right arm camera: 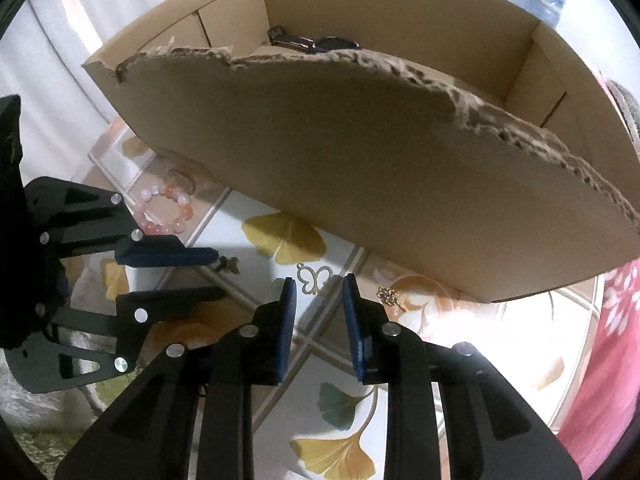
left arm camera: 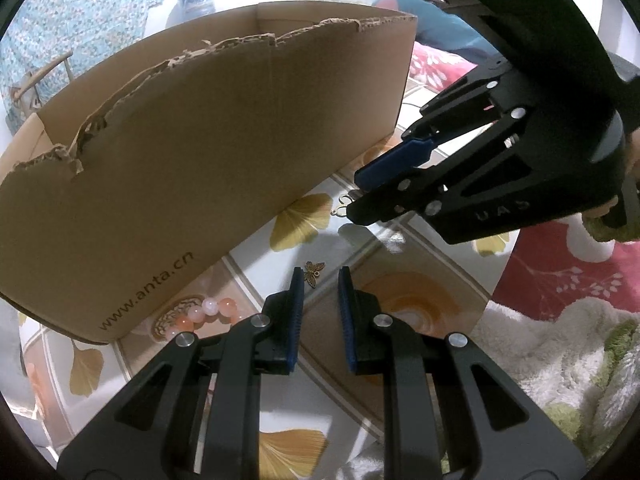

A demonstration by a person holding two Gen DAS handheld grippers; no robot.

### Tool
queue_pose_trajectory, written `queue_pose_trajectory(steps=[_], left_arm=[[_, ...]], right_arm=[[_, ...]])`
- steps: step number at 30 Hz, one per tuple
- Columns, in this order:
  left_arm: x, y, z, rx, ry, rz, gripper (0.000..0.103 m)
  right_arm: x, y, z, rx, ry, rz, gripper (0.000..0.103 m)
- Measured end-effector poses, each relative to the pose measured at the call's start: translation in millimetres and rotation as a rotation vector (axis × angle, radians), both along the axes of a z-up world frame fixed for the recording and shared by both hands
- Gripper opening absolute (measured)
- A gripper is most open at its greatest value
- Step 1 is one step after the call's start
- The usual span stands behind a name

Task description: Organize jewelry

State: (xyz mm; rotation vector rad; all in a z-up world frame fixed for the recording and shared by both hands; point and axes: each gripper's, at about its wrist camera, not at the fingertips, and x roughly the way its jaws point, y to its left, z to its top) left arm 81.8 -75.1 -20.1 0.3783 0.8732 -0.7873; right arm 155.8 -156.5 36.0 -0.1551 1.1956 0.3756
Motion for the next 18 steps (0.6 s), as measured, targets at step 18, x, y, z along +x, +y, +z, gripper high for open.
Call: queue_pose_trajectory(steps=[18], left_arm=[[2,17,-2,-0.036,0.009,-0.006,0.017]], right_arm=[[7,22,2,-0.018,0.023,0.02,0.01]])
